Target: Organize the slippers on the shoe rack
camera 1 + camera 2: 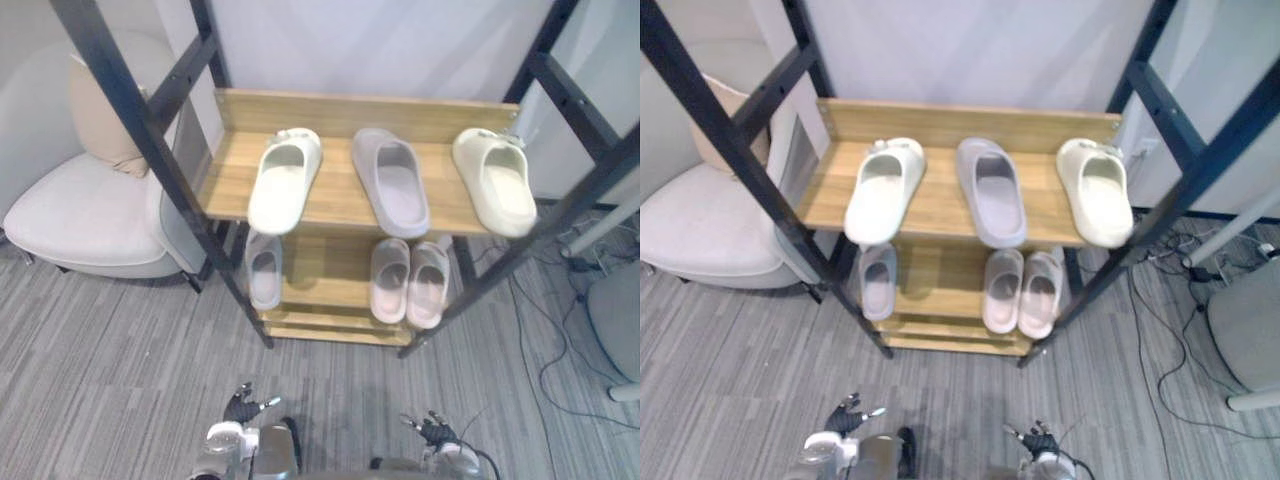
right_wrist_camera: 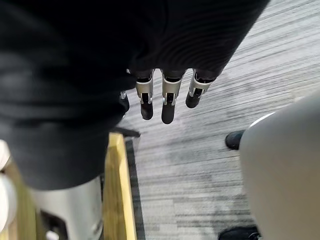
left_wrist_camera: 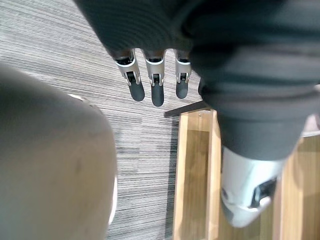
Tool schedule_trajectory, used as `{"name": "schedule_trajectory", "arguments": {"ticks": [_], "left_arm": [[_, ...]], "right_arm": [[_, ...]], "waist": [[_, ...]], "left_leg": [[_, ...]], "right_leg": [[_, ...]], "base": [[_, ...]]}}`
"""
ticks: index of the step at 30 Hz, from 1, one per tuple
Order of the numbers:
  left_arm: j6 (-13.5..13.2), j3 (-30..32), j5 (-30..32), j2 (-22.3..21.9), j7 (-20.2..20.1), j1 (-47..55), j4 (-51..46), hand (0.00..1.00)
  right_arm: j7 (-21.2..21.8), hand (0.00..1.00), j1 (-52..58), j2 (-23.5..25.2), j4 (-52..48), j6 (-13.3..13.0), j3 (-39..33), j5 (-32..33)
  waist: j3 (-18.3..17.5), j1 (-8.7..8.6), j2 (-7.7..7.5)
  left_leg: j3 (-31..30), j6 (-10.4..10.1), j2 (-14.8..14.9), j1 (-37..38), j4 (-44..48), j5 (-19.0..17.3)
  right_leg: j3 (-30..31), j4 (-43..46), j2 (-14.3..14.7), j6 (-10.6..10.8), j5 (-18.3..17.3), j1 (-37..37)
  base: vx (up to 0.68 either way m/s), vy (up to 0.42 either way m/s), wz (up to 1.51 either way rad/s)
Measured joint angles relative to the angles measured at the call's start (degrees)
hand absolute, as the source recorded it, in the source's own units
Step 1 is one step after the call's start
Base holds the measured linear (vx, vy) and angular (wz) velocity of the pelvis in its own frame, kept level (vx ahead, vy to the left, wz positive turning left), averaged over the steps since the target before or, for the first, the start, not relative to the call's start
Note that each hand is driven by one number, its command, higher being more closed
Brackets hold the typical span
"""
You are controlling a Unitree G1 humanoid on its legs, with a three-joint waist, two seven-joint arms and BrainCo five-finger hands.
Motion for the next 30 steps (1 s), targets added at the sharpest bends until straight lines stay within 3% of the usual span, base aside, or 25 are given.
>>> {"name": "schedule_trajectory", "arguments": {"ticks": [2, 4, 6, 7, 8, 11, 13, 18, 24, 30], "left_arm": [[0.31, -1.51, -0.02, 0.43, -0.01, 0.89, 0.04, 0.00], [0.65, -2.16, -0.05, 0.85, 0.01, 1.12, 0.02, 0.00], [0.85, -2.67, -0.05, 0.68, 0.02, 1.21, 0.02, 0.00], [0.84, -3.23, -0.05, 0.88, 0.01, 1.24, -0.02, 0.00], [0.93, -3.11, -0.05, 1.31, 0.11, 1.19, 0.35, 0.00], [0.92, -3.00, -0.04, -1.08, 0.19, 1.69, 1.34, 0.00], [0.91, -2.98, 0.04, -1.43, 0.10, 1.93, 1.53, 0.00], [0.81, -2.39, 1.00, -1.32, 0.08, 1.86, 1.54, 0.00], [0.80, -2.09, 1.01, -0.55, 0.10, 1.66, 1.95, 0.00], [0.79, -2.22, 1.01, -0.47, 0.39, 1.49, 2.08, 0.00]], "right_arm": [[0.51, 0.00, -0.07, 0.19, -0.10, 0.00, 0.26, -0.22], [0.63, 0.00, 0.08, 0.35, -0.04, 0.07, 0.53, -0.86], [0.67, 0.00, 0.09, 0.23, -0.11, 0.07, 0.83, -2.03], [0.66, 0.00, 0.21, 0.24, -0.12, 0.12, 0.82, -2.10], [0.78, 0.00, 0.64, 0.30, 0.04, 0.20, 0.78, -2.09], [0.62, 0.00, 1.00, -1.38, 0.90, 0.27, -0.23, -2.08], [0.58, 0.00, 1.45, -1.40, 0.86, 0.31, -0.34, -2.09], [0.53, 0.00, 1.91, -1.18, 0.73, 0.13, -0.54, -2.03], [0.45, 0.00, 2.53, -0.19, 0.16, -0.18, -0.60, -1.68], [-0.20, 0.00, 5.66, -0.14, -7.20, -0.75, 3.14, -1.69]], "waist": [[-0.34, -0.50, -0.24], [-1.03, -0.57, -0.64], [-1.34, -0.82, -0.51], [-1.48, -0.86, -0.74], [-2.01, -0.94, -1.44], [-3.17, -1.52, 1.95], [-3.42, -1.80, 2.41], [-3.65, -1.68, 2.11], [-3.66, -1.66, 0.29], [-3.84, -1.56, 0.37]], "left_leg": [[1.13, 0.43, -1.21, 5.66, -4.81, -0.21], [1.11, 0.42, -1.14, 7.50, -6.29, -0.21], [0.51, 0.33, -0.53, 7.76, -6.83, -0.15], [0.11, 0.21, -0.47, 7.77, -6.81, -0.09], [-0.91, -0.61, -1.35, 8.02, -6.93, -0.14], [-2.68, -2.34, 0.80, 10.00, -9.72, 0.70], [-3.60, -2.96, 1.63, 11.23, -10.37, 1.08], [-4.46, -3.62, 2.09, 11.62, -11.81, 1.50], [-5.56, -3.54, 0.38, 11.10, -11.74, 1.54], [-4.28, -3.37, 0.11, 11.34, -12.67, 2.12]], "right_leg": [[-5.70, 13.89, -4.20, 0.39, -1.98, -5.01], [-9.25, 13.95, -4.90, -1.06, -4.76, -6.33], [-10.51, 8.84, -4.18, -1.53, -5.16, -7.65], [-10.11, 1.76, -3.60, -2.05, -2.84, -7.94], [-9.16, -3.55, -3.05, -2.31, 2.58, -7.43], [-10.89, -8.90, -0.14, -3.37, 4.27, -2.99], [-12.15, -12.70, 1.28, -3.89, 5.33, 0.58], [-13.21, -18.36, 2.94, -4.13, 7.97, 3.12], [-13.45, -22.36, 1.95, -3.35, 10.95, 5.12], [-12.18, -23.07, 1.76, -3.42, 11.97, 4.78]], "base": [[0.19, 0.057, -0.17], [0.17, -0.019, 0.03], [0.15, -0.085, 0.14], [0.13, -0.140, 0.21], [0.14, -0.147, 0.24], [0.18, -0.144, 0.16], [0.08, -0.147, 0.22], [-0.01, -0.049, 0.10], [-0.08, 0.040, 0.06], [-0.08, 0.020, -0.11]]}}
